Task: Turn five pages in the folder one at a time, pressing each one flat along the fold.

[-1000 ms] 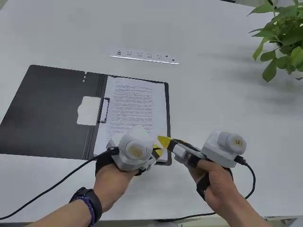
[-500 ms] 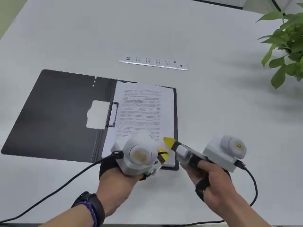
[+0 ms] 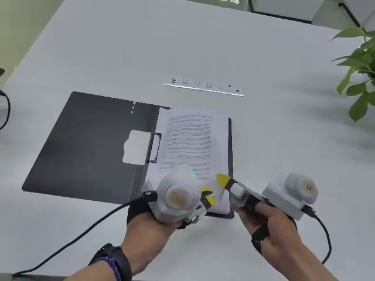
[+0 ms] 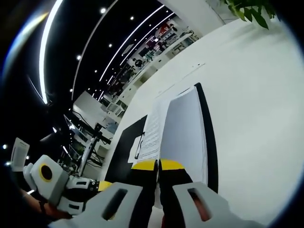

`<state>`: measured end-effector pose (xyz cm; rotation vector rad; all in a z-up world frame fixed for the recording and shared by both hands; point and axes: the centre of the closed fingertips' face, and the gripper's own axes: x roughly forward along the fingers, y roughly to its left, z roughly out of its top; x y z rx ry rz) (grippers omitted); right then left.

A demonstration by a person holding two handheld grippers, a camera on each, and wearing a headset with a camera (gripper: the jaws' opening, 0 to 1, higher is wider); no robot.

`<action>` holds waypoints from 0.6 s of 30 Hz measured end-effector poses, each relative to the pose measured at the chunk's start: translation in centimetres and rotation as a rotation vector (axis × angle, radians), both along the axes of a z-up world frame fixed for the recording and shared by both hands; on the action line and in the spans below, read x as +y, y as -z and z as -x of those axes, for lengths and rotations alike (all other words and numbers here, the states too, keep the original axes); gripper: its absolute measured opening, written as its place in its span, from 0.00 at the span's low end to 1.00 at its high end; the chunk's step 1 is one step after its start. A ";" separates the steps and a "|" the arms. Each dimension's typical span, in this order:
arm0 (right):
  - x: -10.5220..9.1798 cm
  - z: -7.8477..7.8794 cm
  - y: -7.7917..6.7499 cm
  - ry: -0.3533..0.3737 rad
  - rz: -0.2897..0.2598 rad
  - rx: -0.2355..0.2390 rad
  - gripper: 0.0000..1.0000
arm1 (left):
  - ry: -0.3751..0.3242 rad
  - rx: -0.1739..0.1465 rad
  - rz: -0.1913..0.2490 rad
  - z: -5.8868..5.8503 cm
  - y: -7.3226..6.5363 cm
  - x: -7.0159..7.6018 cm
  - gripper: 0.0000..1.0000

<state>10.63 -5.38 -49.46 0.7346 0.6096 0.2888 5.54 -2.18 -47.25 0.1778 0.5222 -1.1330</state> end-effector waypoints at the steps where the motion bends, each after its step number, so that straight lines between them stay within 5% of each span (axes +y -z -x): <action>1: 0.0 0.0 -0.1 0.001 -0.001 -0.001 0.00 | -0.004 -0.002 -0.002 -0.1 -0.1 0.2 0.09; 5: 0.2 -0.2 -0.6 0.010 -0.007 -0.010 0.00 | -0.030 -0.030 -0.008 -0.7 -0.3 1.8 0.12; 8: 0.4 -0.4 -1.1 0.015 -0.011 -0.017 0.00 | -0.060 -0.009 -0.008 -1.1 0.0 3.1 0.17; 18: 2.2 -1.3 -3.1 -0.004 -0.031 -0.072 0.00 | -0.113 -0.014 -0.024 -1.6 -0.2 7.1 0.28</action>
